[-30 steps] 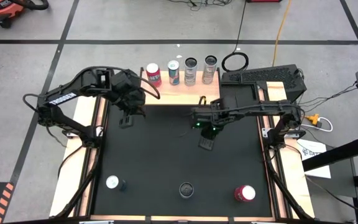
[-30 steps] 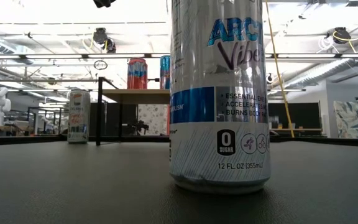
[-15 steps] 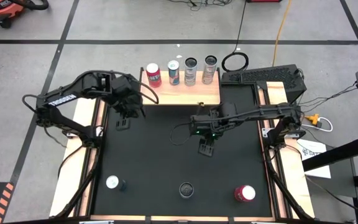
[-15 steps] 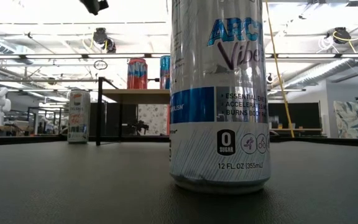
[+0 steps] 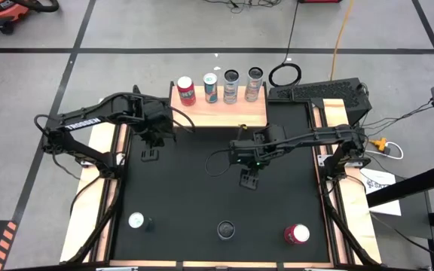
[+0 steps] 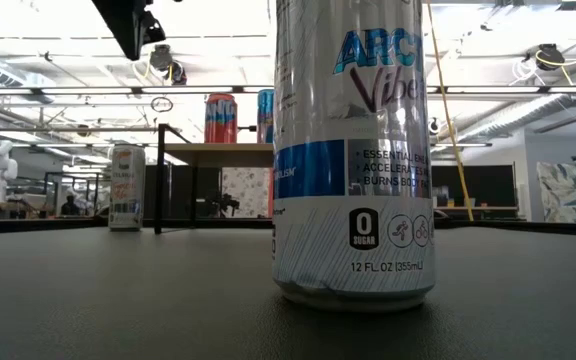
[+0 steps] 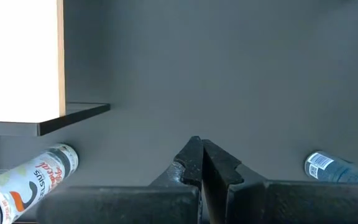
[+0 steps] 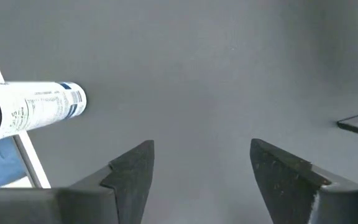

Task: Place canned beverage on shelf
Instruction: Put the white-yellow soda can on the shelf aligned with the other white-yellow soda can

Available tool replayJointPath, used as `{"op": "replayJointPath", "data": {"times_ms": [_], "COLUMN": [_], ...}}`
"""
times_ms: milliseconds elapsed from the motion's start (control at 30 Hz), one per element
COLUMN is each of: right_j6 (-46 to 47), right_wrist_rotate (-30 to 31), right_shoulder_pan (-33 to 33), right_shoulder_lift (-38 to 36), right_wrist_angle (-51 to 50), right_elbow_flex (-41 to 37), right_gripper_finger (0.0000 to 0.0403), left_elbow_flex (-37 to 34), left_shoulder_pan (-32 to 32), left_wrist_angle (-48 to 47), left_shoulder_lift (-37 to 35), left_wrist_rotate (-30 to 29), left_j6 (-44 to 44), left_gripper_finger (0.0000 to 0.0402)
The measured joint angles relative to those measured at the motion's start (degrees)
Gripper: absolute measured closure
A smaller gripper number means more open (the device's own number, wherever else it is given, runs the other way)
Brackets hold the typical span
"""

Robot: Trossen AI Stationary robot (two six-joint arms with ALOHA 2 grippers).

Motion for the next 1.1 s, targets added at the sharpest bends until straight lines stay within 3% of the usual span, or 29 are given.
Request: {"op": "replayJointPath", "data": {"times_ms": [467,900,1100], "right_j6": [2.80,3.12,3.10], "right_wrist_rotate": [-0.02,-0.02,-0.02], "right_shoulder_pan": [0.00,0.02,0.01], "right_shoulder_lift": [0.00,0.00,0.00], "right_wrist_angle": [-0.07,-0.06,-0.07], "right_elbow_flex": [0.00,0.02,0.02], "right_gripper_finger": [0.0158,0.0158,0.0158], "left_elbow_flex": [0.02,-7.38,-11.37], "left_shoulder_pan": [-0.07,-0.07,0.00], "left_wrist_angle": [-1.87,-1.79,-0.14], "left_shoulder_lift": [2.42,2.58,2.58], "left_wrist_rotate": [0.24,-0.29,-11.42], "left_j6": [-0.08,0.00,-0.03], "left_gripper_finger": [0.0389,0.0240,0.0184]}}
